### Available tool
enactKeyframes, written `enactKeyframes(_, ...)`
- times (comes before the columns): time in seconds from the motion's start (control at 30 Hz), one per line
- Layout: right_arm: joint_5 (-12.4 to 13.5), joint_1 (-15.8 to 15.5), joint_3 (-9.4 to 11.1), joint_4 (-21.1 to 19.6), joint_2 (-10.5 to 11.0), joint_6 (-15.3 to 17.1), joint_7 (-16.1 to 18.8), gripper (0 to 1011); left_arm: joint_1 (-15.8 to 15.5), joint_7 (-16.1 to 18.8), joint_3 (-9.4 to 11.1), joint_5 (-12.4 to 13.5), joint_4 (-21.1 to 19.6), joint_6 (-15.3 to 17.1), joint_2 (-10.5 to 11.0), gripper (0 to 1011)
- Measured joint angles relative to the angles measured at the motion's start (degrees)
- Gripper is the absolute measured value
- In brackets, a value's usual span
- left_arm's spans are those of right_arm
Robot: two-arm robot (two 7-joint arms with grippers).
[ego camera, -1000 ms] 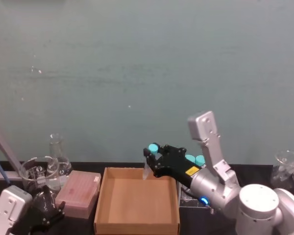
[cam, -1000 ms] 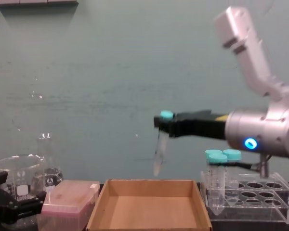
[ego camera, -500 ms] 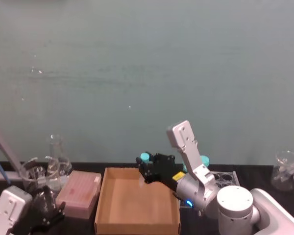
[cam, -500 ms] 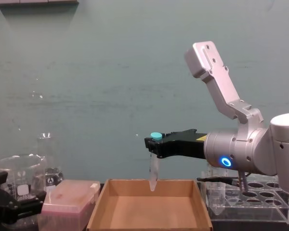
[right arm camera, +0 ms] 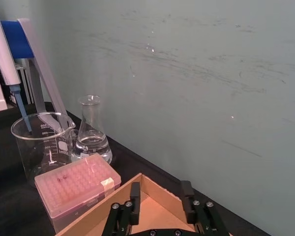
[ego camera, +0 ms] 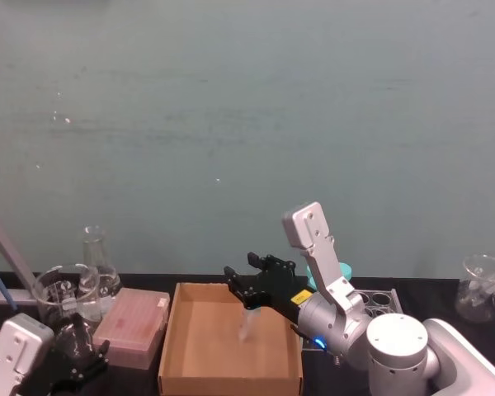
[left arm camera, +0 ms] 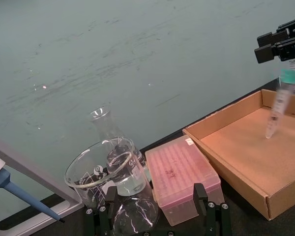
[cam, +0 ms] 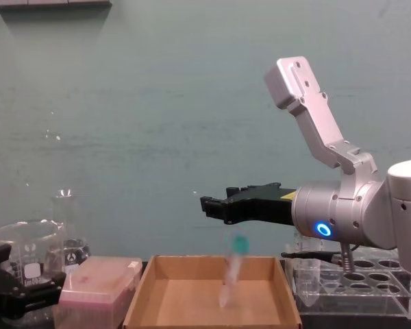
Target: Use the right hand to move the test tube from the test tube rack into the box.
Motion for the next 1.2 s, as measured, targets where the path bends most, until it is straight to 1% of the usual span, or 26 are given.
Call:
enactKeyframes(0.03,0.01,-0.01,0.00,-0.02,0.01,0.01,0.01,503,0.00,0.00,0.00,0.00,0.00,0.00,0.00,1000)
enactKeyframes(0.13,0.05,-0.05,0.03,-0.12,0.05,0.08,0.05,624,0.00,0.00,0.00,0.00,0.00,0.00,0.00,1000)
enactKeyframes(0.17,0.07,-0.06,0.03,-0.14,0.05,0.09,0.06,624,0.00,0.00,0.00,0.00,0.00,0.00,0.00,1000)
enactKeyframes(0.2,0.08,-0.06,0.03,-0.15,0.05,0.10,0.06,685,0.00,0.00,0.00,0.00,0.00,0.00,0.00,1000)
enactKeyframes(0.23,0.09,-0.07,0.04,-0.17,0.06,0.12,0.07,723,0.00,0.00,0.00,0.00,0.00,0.00,0.00,1000)
enactKeyframes(0.27,0.11,-0.08,0.04,-0.19,0.06,0.13,0.07,739,0.00,0.00,0.00,0.00,0.00,0.00,0.00,1000)
enactKeyframes(0.3,0.12,-0.08,0.04,-0.20,0.07,0.14,0.08,781,0.00,0.00,0.00,0.00,0.00,0.00,0.00,1000)
enactKeyframes(0.37,0.14,-0.09,0.05,-0.23,0.08,0.16,0.09,817,0.00,0.00,0.00,0.00,0.00,0.00,0.00,1000)
enactKeyframes(0.4,0.15,-0.10,0.04,-0.25,0.08,0.17,0.09,869,0.00,0.00,0.00,0.00,0.00,0.00,0.00,1000)
enactKeyframes(0.47,0.17,-0.10,0.04,-0.28,0.08,0.18,0.10,903,0.00,0.00,0.00,0.00,0.00,0.00,0.00,1000)
enactKeyframes(0.57,0.19,-0.12,0.04,-0.31,0.10,0.21,0.11,982,0.00,0.00,0.00,0.00,0.00,0.00,0.00,1000)
enactKeyframes(0.63,0.21,-0.13,0.04,-0.32,0.11,0.22,0.12,1002,0.00,0.00,0.00,0.00,0.00,0.00,0.00,1000)
enactKeyframes(0.93,0.14,-0.19,0.05,-0.36,0.11,0.25,0.12,1000,0.00,0.00,0.01,0.00,0.00,0.00,0.00,1000)
enactKeyframes(1.03,-1.09,-0.60,-0.07,-0.84,-0.46,0.28,-0.88,1000,0.00,0.00,0.00,0.00,0.00,0.00,0.00,1000)
enactKeyframes(1.1,-1.83,-1.05,0.07,-1.92,-0.98,0.21,-2.08,1000,0.00,0.00,0.00,0.00,0.00,0.00,0.00,1000)
enactKeyframes(1.2,-2.57,-1.93,0.92,-3.93,-1.47,-0.23,-4.13,1000,0.00,0.00,0.00,0.00,0.00,0.00,0.00,1000)
